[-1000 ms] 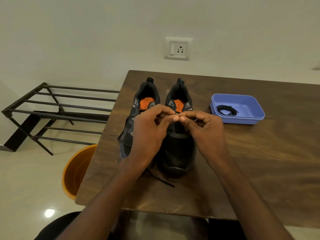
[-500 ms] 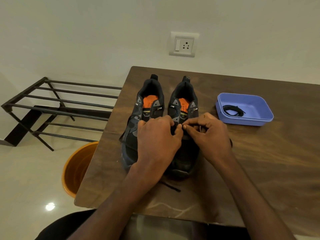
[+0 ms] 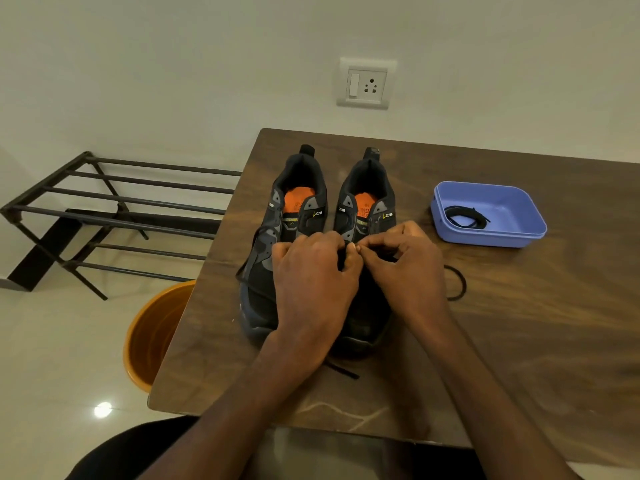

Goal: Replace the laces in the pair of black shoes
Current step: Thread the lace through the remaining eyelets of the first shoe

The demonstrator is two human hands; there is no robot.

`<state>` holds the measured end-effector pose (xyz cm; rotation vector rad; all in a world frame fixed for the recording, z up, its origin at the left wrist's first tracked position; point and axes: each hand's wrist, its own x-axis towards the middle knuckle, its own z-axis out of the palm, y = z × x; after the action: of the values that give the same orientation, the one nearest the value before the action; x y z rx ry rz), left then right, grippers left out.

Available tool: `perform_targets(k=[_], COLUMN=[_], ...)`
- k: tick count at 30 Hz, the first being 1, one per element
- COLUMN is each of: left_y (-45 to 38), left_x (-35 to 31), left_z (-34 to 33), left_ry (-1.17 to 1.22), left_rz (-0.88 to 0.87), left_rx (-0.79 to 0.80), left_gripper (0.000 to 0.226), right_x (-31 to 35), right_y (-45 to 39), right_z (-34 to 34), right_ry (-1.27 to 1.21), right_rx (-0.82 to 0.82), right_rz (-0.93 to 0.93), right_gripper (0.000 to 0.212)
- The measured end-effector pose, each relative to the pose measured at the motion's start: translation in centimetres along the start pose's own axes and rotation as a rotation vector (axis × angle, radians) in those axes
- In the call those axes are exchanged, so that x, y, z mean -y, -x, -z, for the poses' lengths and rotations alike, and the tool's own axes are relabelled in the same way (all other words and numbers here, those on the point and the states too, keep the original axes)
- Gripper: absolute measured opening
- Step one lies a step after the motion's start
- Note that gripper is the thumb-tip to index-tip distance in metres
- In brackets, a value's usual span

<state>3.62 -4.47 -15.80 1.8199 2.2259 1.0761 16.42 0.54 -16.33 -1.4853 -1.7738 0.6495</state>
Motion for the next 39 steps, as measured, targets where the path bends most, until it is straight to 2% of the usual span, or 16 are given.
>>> perform_targets(k=[3,7,11,15,21,27,34,37,39], left_y=[0.1,0.1,0.2,0.3,0.5,0.5,-0.6,-1.5,-2.5], left_x=[0.1,0.1,0.1,0.0,0.3,0.7,0.7,0.4,0.4], left_z=[-0.2,-0.3,-0.3,-0.4,-0.4,-0.4,0.3,1.7,3.4], left_ry=[-0.009,-0.015,-0.007,0.005,-0.016,0.015,0.053,0.262,0.634], left_rz=[-0.012,-0.023,-0.014,-0.017,-0.049,-0.055,-0.039,-0.056,0.002], left_rx=[-0.021,-0.035,-0.058,-0.060,-0.021,0.004,0.051,0.026,-0.043], left_gripper=[0.017,0.015,0.013,0.013,0.019,0.014,0.004,0.004,0.006], right_x=[-0.1,-0.2,0.0,0.2,-0.5,-0.3,-1.1,-1.6,-1.7], right_y=[0.0,-0.2,0.1,0.5,-0.4,0.2,-0.4,-0.3,-0.2], right_z=[0.0,0.1,-0.1,-0.5,1.3,0.0,0.6,1.0,1.4], right_ry=[-0.013,0.164,-0.012,-0.007,-0.122,-0.102,-0.024,0.051,0.099], right_rx=[0.004,0.021,-0.042,-0.084,0.132,0.011,0.159,0.192,0.214], right_rz=[-0.009,0.070,0.015,-0.009,-0.055,-0.053,0.063,0.122,0.135], right_gripper=[0.010,0.012,0.009,0.007,0.007,0.011,0.019,0.029,0.035])
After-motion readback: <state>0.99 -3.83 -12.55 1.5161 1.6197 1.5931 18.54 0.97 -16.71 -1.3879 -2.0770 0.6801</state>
